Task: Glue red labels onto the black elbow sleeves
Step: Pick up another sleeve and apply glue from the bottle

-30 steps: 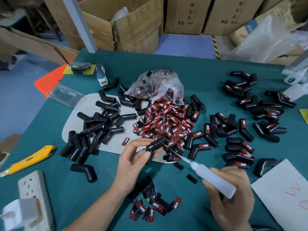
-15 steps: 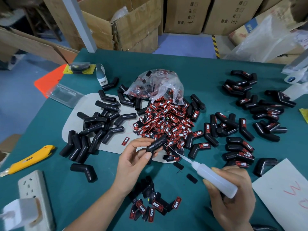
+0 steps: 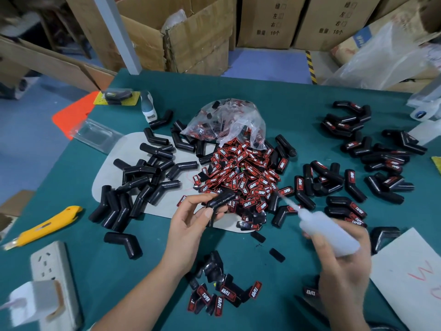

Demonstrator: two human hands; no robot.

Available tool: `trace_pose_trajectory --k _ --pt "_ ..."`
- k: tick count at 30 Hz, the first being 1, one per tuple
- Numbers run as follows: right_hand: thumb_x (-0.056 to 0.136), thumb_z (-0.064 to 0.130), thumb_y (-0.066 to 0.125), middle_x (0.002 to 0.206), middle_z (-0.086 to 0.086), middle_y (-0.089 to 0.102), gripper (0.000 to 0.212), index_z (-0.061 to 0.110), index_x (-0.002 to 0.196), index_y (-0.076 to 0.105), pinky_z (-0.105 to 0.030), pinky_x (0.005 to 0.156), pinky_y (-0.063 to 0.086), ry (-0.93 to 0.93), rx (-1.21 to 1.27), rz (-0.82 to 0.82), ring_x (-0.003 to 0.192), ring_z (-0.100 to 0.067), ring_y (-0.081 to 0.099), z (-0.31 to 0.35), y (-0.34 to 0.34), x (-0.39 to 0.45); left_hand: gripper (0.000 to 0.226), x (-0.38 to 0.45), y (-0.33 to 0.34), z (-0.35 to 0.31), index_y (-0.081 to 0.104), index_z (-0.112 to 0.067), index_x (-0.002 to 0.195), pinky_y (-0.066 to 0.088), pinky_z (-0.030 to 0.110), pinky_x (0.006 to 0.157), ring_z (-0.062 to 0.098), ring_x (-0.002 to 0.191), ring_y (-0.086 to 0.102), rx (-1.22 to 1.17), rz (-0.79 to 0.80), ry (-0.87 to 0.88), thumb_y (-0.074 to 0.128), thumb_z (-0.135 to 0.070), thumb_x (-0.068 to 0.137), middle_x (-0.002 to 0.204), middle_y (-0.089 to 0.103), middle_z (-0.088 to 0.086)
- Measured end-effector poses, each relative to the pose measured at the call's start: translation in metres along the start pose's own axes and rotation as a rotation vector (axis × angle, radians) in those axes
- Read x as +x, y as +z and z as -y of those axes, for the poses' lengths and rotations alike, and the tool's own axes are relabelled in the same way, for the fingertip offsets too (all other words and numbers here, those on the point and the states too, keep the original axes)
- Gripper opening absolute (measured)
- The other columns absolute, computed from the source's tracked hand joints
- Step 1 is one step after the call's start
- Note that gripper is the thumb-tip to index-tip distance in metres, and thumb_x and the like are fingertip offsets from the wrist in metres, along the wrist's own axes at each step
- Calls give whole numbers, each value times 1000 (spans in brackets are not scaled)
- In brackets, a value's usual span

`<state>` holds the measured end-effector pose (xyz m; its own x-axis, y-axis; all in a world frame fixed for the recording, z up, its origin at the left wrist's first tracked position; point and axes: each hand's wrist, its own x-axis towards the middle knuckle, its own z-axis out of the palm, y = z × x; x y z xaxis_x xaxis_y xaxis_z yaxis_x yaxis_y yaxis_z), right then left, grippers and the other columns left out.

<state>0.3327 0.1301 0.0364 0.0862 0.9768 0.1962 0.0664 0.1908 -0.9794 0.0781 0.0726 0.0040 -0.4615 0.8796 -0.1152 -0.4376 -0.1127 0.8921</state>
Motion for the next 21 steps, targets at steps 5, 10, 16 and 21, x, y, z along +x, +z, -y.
trace_pose_trajectory --k 5,10,16,21 --pt "91 17 80 114 20 66 49 57 111 61 -20 80 58 77 -157 214 103 -7 72 -16 5 12 26 4 -5 1 71 -14 116 56 38 101 37 110 73 24 -16 -57 75 -18 91 117 72 18" --pt "92 28 80 111 34 64 51 69 102 52 -13 80 43 146 -516 291 103 19 57 -23 0 18 35 4 -7 3 71 -22 116 56 30 101 32 112 73 104 20 -82 79 -25 82 112 77 9" --pt "93 41 71 101 33 62 36 63 102 44 -26 68 48 220 -551 224 93 5 63 -25 0 24 27 3 -8 5 71 -22 118 57 29 96 31 106 75 194 11 -44 69 -5 97 110 77 11" --pt "93 35 79 129 20 58 47 55 119 46 -22 83 48 140 -474 187 116 -7 63 -30 0 18 32 2 -8 6 68 -21 118 59 29 93 30 99 75 266 -2 -16 62 5 101 109 75 14"
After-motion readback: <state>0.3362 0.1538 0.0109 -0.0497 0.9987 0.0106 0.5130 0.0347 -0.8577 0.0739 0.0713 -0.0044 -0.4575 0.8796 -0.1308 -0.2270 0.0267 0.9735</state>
